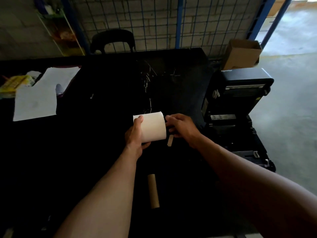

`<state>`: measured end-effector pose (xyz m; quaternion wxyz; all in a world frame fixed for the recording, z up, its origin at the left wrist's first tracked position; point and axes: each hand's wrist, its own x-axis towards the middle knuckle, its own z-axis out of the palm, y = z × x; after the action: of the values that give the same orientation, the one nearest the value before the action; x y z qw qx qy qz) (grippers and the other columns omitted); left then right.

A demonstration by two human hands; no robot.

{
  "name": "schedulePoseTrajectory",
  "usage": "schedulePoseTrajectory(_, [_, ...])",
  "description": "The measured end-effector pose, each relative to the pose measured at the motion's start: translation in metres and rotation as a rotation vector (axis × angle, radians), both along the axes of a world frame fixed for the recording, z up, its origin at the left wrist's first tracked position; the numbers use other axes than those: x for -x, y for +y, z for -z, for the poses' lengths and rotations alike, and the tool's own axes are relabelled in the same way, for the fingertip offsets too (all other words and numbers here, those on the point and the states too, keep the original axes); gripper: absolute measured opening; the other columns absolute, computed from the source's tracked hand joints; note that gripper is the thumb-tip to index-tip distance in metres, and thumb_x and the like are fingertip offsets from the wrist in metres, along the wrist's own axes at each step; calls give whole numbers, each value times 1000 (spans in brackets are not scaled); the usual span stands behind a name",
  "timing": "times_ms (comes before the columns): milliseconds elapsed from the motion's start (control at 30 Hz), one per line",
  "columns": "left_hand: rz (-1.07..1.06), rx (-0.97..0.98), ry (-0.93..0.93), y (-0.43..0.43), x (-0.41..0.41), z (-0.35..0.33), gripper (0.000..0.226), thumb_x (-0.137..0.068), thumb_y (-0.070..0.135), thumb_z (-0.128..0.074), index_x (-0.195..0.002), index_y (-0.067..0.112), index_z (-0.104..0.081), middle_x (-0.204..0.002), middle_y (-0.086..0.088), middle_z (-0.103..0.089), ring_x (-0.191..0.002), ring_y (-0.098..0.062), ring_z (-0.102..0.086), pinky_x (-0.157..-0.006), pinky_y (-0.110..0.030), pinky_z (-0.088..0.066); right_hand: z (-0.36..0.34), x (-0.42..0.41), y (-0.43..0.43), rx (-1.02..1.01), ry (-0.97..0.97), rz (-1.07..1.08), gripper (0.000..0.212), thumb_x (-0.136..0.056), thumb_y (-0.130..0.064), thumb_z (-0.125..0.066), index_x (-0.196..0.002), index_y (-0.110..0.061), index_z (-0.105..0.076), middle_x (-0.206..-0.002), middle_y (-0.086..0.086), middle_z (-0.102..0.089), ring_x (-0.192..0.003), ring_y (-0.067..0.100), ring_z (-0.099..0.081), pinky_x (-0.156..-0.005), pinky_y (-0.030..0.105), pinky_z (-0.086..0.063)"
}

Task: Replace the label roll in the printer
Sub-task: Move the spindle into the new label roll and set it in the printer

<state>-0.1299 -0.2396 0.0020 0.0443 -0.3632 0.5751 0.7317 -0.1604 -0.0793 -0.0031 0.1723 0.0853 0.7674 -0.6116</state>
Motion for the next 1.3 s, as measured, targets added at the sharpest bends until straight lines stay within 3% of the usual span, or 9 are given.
schedulePoseTrajectory(233, [108,-4,64,-1,-45,-23,45,-84,53,-59,-116,21,-60,-110,-10,-66,-98,-29,-64,-84,-44,-53,-17,-49,-19,55,-34,40,64,-77,-41,-79,-134,-23,-54,-122,5,-64,-103,24,-66,-71,36,-57])
schedulePoseTrajectory(300, [148,-16,67,-4,-61,-27,44,-84,56,-58,-112,22,-61,-108,-9,-67,-95,-27,-64,-82,-43,-53,-21,-66,-23,135,-52,74,60,-81,-34,-77,-135,-20,-55,-122,8,-66,-104,24,-66,-69,33,-56])
schedulePoseTrajectory(433, [186,-41,112,-8,-92,-30,43,-87,57,-54,-110,22,-62,-102,-8,-67,-92,-27,-65,-82,-43,-52,-20,-99,-30,214,-41,129,58,-78,-29,-75,-132,-17,-60,-117,10,-71,-105,29,-68,-90,47,-59])
schedulePoseTrajectory(567, [304,-42,135,-15,-116,-30,35,-90,49,-53,-109,20,-63,-105,-11,-69,-91,-29,-66,-78,-40,-53,-16,-126,-30,235,-74,209,54,-80,-26,-75,-131,-15,-61,-114,10,-72,-102,29,-70,-90,48,-59])
schedulePoseTrajectory(667, [189,131,108,-12,-131,-23,38,-90,47,-59,-105,12,-62,-84,-4,-64,-71,-19,-62,-56,-28,-48,-8,-145,-34,249,-99,181,53,-80,-29,-76,-130,-15,-61,-115,10,-72,-103,28,-70,-87,45,-60])
schedulePoseTrajectory(833, [29,118,112,-22,-140,1,30,-92,43,-58,-96,13,-53,-77,0,-56,-65,-14,-57,-53,-26,-46,13,-158,-29,284,-153,120,42,-85,-39,-73,-121,-17,-67,-113,7,-69,-96,21,-69,-80,38,-60])
schedulePoseTrajectory(933, [17,100,97,-41,-140,14,31,-89,49,-58,-98,19,-56,-89,-4,-61,-78,-20,-62,-69,-34,-54,31,-166,-17,-146,-99,143,12,-91,-23,-69,-100,-17,-67,-98,6,-66,-72,11,-63,-64,26,-55])
schedulePoseTrajectory(1033, [-3,86,94,-53,-139,24,32,-87,52,-59,-102,24,-60,-99,-7,-64,-91,-26,-65,-82,-45,-56,42,-180,-14,-566,-65,-28,11,-90,-14,-67,-100,-18,-64,-82,-4,-56,-63,2,-50,-50,17,-38])
schedulePoseTrajectory(1300, [-28,81,115,-61,-126,33,31,-91,48,-54,-107,23,-61,-98,-7,-65,-88,-25,-65,-81,-47,-56,54,-180,-25,-700,-60,-161,43,-93,-15,-63,-132,-9,-47,-109,12,-59,-71,12,-46,-51,21,-35])
